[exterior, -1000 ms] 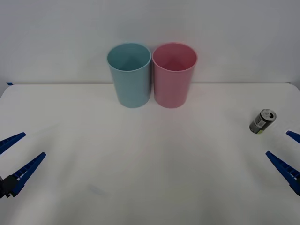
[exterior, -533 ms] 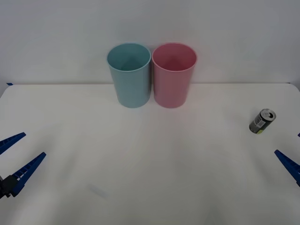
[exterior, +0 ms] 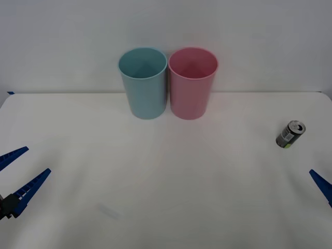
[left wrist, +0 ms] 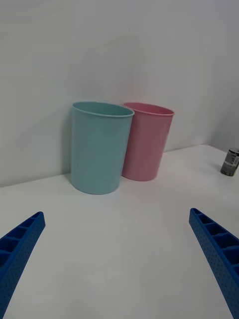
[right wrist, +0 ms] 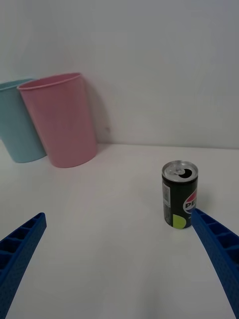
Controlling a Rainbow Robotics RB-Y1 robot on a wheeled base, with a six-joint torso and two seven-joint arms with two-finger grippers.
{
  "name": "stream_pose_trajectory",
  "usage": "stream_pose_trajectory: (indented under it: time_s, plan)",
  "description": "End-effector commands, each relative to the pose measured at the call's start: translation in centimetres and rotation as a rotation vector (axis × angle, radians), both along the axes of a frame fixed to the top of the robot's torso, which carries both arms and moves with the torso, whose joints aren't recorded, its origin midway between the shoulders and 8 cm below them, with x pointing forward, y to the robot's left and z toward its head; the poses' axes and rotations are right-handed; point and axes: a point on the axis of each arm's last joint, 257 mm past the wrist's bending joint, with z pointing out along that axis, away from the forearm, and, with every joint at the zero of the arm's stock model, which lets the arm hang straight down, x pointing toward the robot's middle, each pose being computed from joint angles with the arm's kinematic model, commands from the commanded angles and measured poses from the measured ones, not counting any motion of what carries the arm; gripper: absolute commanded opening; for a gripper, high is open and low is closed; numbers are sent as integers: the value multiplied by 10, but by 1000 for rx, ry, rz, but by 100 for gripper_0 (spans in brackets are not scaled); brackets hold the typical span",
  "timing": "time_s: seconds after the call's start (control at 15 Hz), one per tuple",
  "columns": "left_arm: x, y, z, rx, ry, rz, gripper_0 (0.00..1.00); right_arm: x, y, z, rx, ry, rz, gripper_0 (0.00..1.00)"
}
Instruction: Grasp the object on the table and drop it into the matching bin: aluminum can to the light blue bin, PET bottle to the pink bin.
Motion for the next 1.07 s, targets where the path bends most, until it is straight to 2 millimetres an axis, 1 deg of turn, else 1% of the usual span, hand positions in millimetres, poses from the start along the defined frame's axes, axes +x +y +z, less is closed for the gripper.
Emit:
stream_pose_trajectory:
  time_s: [0.07, 0.13, 0.27, 0.33, 0.47, 0.67, 1.07]
  plan:
    - [0, 0, 0, 0, 0, 0, 100, -1, -16, -14, -67, -1, -47, 100]
    - [0, 0, 0, 0, 0, 0, 100, 0, -24, -21, -105, 2, -77, 100]
    - [0, 0, 0, 0, 0, 0, 100, 1, -34, -31, -120, 18, -118, 100]
    - [0, 0, 0, 0, 0, 0, 100, 3, -37, -39, -111, 34, -138, 100]
    - [0, 0, 0, 0, 0, 0, 100, 5, -41, -48, -97, 52, -161, 100]
    - [0, 0, 0, 0, 0, 0, 100, 19, -43, -60, -61, 65, -174, 100]
    - [0, 0, 0, 0, 0, 0, 100, 54, -43, -69, -35, 68, -207, 100]
